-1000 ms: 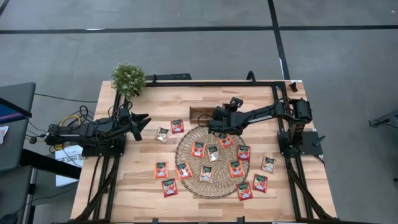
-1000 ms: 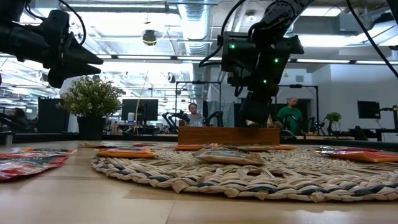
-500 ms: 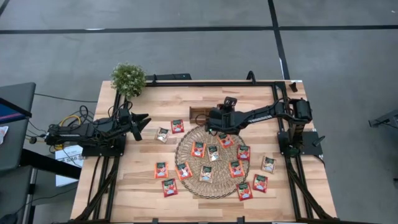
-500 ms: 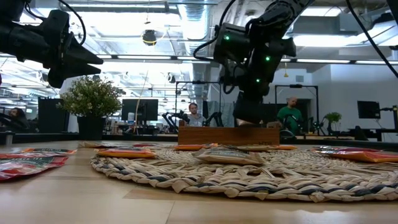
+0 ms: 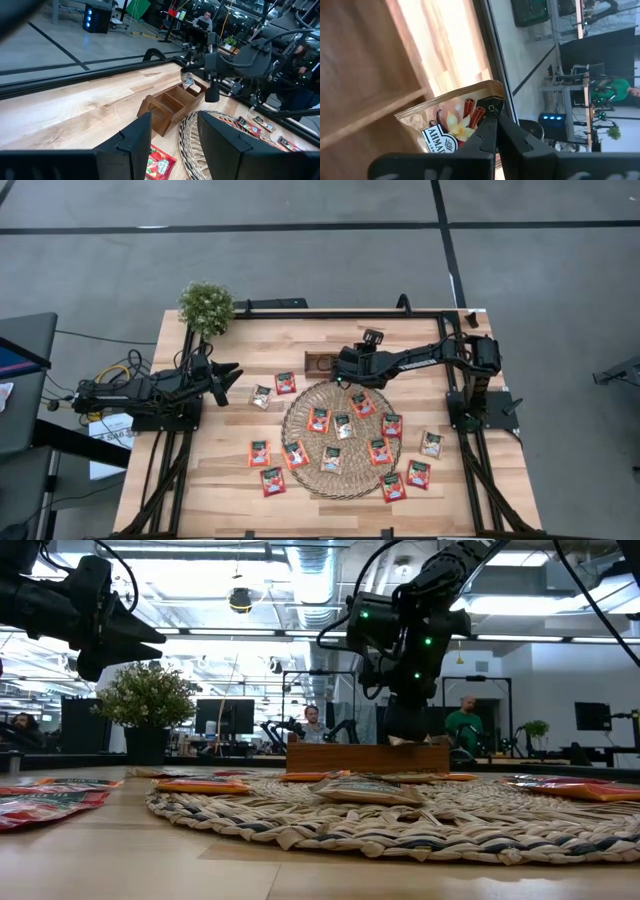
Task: Pick & Place Tea
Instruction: Put the brown tea bag into the right section of the wooden organizer
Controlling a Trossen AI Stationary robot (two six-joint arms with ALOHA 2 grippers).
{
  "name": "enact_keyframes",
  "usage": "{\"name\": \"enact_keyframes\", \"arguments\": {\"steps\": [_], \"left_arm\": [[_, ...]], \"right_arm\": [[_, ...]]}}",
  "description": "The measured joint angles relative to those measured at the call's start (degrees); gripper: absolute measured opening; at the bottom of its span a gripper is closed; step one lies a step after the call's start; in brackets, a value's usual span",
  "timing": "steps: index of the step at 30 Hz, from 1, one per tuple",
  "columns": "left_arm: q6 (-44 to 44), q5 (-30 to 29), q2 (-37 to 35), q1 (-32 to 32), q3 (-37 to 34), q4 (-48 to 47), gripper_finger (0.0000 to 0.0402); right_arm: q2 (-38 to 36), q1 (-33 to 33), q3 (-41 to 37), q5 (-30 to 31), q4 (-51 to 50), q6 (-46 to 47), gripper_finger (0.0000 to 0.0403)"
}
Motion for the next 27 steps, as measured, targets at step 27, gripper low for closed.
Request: {"name": "enact_keyframes", "arguments": {"steps": [27], "left_arm": [[0.11,-0.01,0.00,-0.01,0.02,0.00,0.0151]], "right_arm": [[0.00,-1.62,0.00,-4.74,1.93,-1.43,0.0000]]}}
